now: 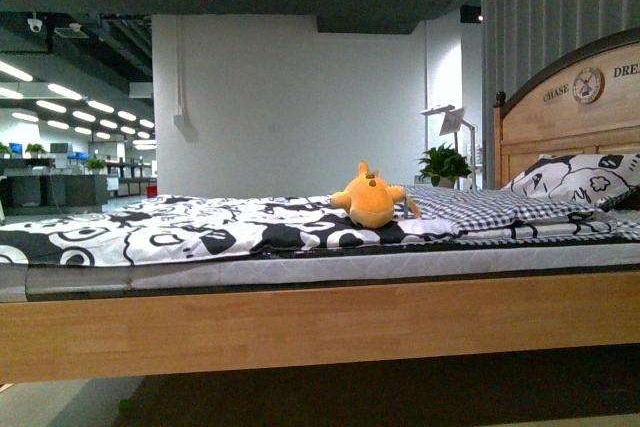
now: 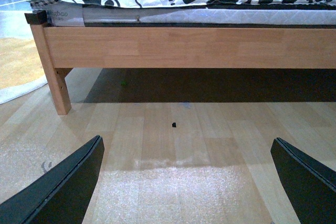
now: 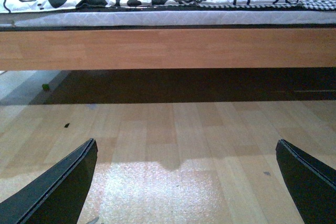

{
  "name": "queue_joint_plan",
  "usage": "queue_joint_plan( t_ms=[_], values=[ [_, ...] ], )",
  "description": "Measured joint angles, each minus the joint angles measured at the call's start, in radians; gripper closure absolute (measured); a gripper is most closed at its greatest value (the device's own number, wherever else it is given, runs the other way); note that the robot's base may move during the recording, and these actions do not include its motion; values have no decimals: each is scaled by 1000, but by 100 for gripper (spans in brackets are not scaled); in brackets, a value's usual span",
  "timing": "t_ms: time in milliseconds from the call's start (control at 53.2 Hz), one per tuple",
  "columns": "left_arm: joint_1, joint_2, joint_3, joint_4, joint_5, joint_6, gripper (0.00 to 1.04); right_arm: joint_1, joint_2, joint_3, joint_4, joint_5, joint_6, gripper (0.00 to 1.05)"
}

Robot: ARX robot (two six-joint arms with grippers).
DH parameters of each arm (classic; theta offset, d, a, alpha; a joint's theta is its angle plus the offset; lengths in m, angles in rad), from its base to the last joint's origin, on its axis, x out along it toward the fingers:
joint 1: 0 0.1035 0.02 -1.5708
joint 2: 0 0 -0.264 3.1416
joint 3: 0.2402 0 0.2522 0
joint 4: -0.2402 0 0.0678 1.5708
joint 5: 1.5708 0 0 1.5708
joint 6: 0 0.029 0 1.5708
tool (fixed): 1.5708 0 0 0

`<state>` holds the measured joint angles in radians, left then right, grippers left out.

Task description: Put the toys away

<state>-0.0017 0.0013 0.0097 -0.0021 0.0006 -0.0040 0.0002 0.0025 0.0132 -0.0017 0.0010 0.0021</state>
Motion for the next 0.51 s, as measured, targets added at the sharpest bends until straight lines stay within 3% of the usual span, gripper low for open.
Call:
queue_joint_plan(
  t_ms=[508],
  values=[
    [0,0,0,0,0,0,6,0,0,0,0,0,0,0]
  ],
)
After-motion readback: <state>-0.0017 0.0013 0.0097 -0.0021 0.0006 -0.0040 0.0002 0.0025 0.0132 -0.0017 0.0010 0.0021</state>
